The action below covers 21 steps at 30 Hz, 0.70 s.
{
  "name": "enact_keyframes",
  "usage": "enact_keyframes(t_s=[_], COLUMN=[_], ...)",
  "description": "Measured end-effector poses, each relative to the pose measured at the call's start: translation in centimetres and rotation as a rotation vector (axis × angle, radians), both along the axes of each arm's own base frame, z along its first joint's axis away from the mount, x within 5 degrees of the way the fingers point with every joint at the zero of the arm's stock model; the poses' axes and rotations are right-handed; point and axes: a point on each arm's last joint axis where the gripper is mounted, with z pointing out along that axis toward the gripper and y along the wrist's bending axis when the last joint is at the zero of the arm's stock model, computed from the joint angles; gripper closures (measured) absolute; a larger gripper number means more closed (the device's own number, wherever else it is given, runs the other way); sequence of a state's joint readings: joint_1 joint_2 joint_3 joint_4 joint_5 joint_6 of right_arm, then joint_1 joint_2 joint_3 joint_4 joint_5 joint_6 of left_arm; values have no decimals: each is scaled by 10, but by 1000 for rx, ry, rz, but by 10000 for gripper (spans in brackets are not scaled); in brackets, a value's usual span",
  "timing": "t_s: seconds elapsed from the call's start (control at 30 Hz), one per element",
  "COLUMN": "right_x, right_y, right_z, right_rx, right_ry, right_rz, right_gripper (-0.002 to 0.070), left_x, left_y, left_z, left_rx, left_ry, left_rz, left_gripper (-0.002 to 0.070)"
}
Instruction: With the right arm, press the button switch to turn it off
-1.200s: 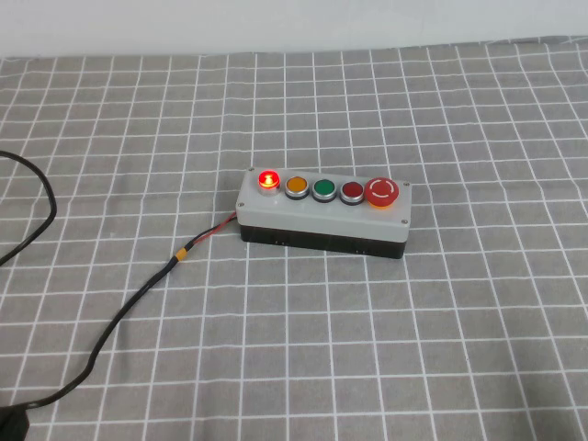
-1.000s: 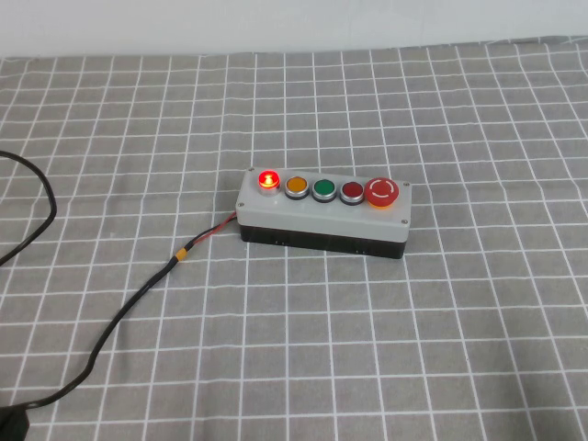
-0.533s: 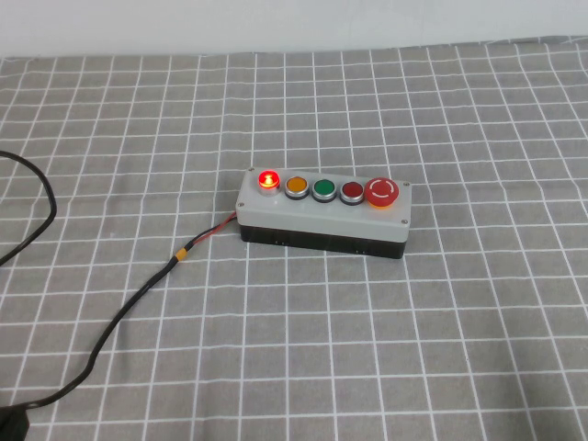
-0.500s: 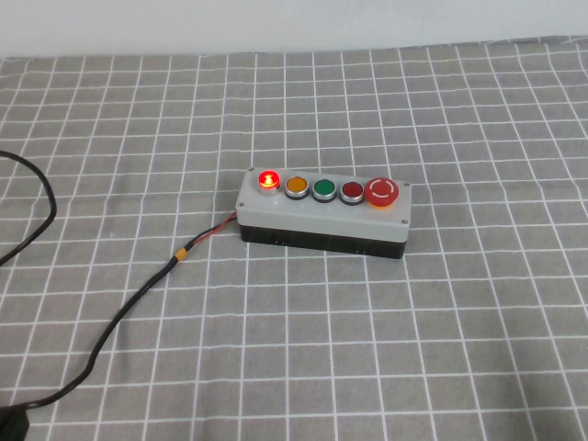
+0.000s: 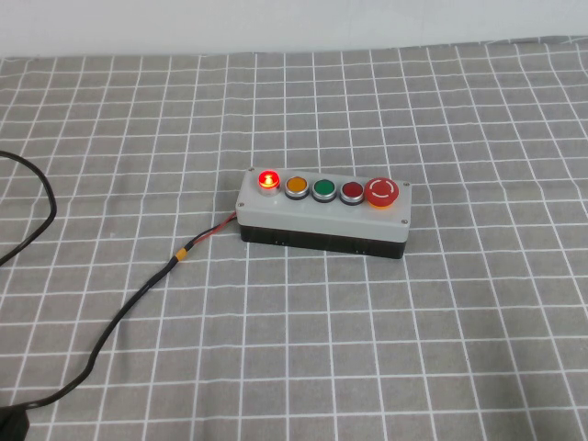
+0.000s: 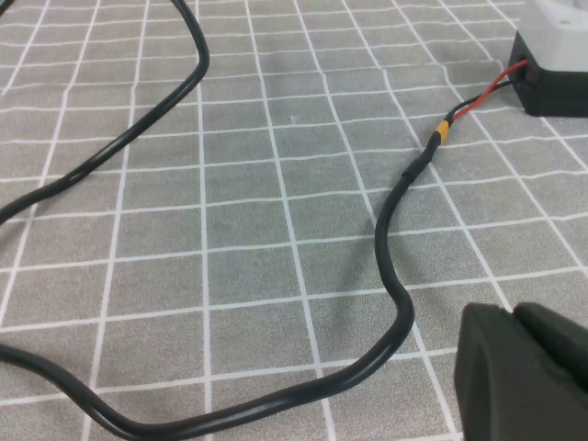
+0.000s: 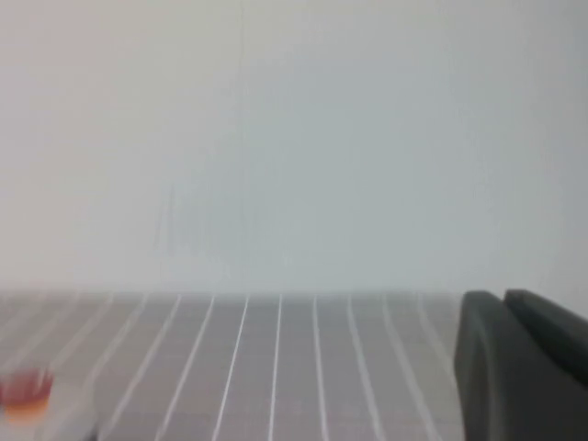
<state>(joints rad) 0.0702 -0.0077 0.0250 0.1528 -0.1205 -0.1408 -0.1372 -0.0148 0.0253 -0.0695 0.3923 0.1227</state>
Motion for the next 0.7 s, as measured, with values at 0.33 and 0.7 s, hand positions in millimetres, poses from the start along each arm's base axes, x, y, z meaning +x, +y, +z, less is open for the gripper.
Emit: enact_keyframes(t_s=[0.33, 0.7], right_x=[-10, -29], right_y=[-5, -10], right_z=[27, 51], right_rx=[30, 130], right_ry=[-320, -642], right_rz=[-50, -60], right_gripper=[692, 692], left_x=[0, 0], left_y=[0, 0], left_z=[0, 0], left_rx=[0, 0], left_ry=[0, 0], left_rz=[0, 0], left_gripper=[678, 678])
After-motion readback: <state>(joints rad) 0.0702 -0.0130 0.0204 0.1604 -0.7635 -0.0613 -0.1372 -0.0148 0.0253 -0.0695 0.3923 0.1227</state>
